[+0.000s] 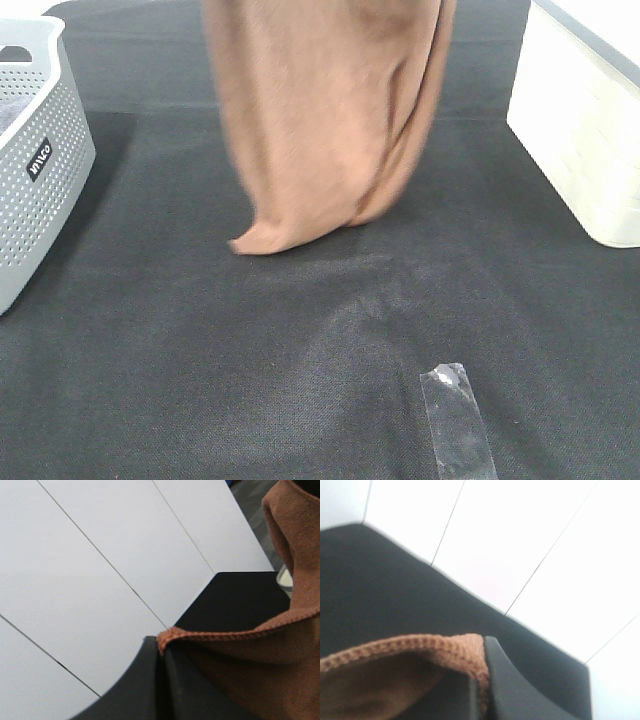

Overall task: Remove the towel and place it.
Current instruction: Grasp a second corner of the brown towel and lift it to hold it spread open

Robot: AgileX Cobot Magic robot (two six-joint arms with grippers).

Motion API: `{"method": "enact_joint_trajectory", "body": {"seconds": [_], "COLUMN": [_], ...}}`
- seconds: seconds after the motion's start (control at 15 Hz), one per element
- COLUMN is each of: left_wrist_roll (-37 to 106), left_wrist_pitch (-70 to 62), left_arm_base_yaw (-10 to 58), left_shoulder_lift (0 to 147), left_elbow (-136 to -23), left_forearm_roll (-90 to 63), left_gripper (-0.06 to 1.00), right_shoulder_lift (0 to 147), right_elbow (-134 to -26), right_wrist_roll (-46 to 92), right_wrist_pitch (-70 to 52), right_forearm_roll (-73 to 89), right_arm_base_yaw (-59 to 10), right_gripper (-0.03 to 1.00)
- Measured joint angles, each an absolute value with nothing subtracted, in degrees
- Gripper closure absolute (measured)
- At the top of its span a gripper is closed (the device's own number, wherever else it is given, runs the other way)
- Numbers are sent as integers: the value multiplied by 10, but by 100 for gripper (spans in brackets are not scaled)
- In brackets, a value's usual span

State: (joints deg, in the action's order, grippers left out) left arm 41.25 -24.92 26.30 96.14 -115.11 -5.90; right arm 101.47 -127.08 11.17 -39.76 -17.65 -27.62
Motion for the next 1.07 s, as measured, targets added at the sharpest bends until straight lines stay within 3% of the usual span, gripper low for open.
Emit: {"method": "enact_joint_trajectory", "body": {"seconds": [0.47, 0.8, 1.07], "left_wrist_roll": [413, 413, 406], "left_wrist_pitch": [-49, 32, 198], "left_arm_base_yaw": [255, 226, 217], "left_shoulder_lift": [999, 1036, 1100], "left_elbow": [-1151, -1151, -1153], "left_forearm_roll": [7, 3, -20], "left_gripper": [94, 94, 94], "right_shoulder_lift": [1020, 1054, 1104], "right_elbow": [-1271, -1273, -1282], "right_wrist_roll": [7, -41, -89], "right_wrist_pitch": [-303, -215, -130], "right_forearm_roll": [-303, -310, -304], "right_arm_base_yaw": [-276, -275, -239], "right_gripper": [97, 97, 97]}}
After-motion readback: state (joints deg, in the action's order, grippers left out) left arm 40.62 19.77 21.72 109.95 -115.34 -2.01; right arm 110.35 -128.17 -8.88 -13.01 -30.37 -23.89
